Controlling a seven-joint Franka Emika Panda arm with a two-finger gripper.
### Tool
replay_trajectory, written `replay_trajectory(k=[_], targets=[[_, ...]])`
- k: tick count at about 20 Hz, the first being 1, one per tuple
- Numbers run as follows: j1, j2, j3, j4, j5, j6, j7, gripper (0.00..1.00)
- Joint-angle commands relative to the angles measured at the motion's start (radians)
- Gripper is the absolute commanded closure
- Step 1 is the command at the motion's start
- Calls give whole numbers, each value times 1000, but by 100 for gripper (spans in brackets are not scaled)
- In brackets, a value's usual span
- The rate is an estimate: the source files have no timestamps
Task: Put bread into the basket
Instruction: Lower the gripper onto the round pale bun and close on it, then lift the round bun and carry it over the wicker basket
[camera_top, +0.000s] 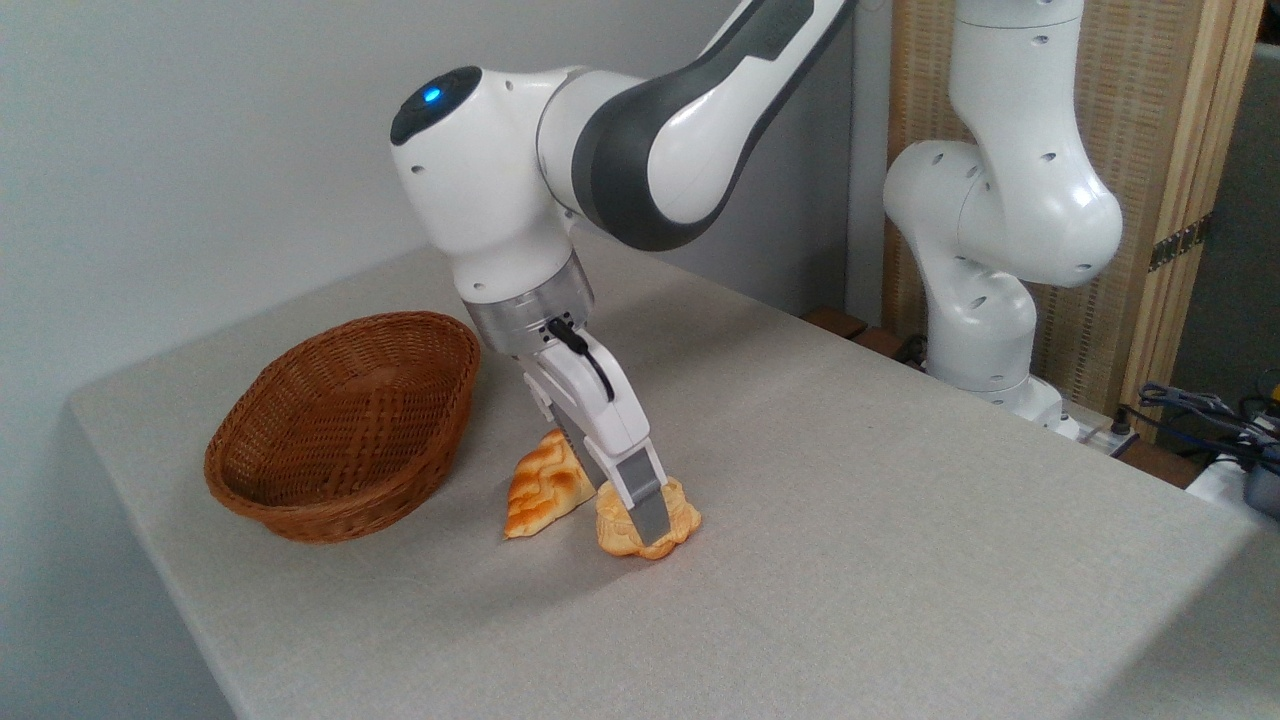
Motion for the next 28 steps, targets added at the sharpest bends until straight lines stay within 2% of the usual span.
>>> replay_trajectory(k=[1, 2, 3, 16, 17, 19, 21, 25, 28], targets=[[-3, 7, 7, -7, 14, 31, 14, 31], [-3, 7, 7, -7, 14, 31, 14, 41], [-3, 7, 7, -6, 13, 31, 14, 46], [-3, -4, 6, 28, 1, 31, 8, 45], [-3, -4, 4, 53, -8, 31, 4, 44], [-3, -6, -5, 97, -82, 31, -3, 44], [-14, -6, -20, 140, -108, 33, -54, 44], [-17, 25, -94, 217, -157, 48, -220, 43], [-17, 72, -160, 281, -165, 62, -367, 43]])
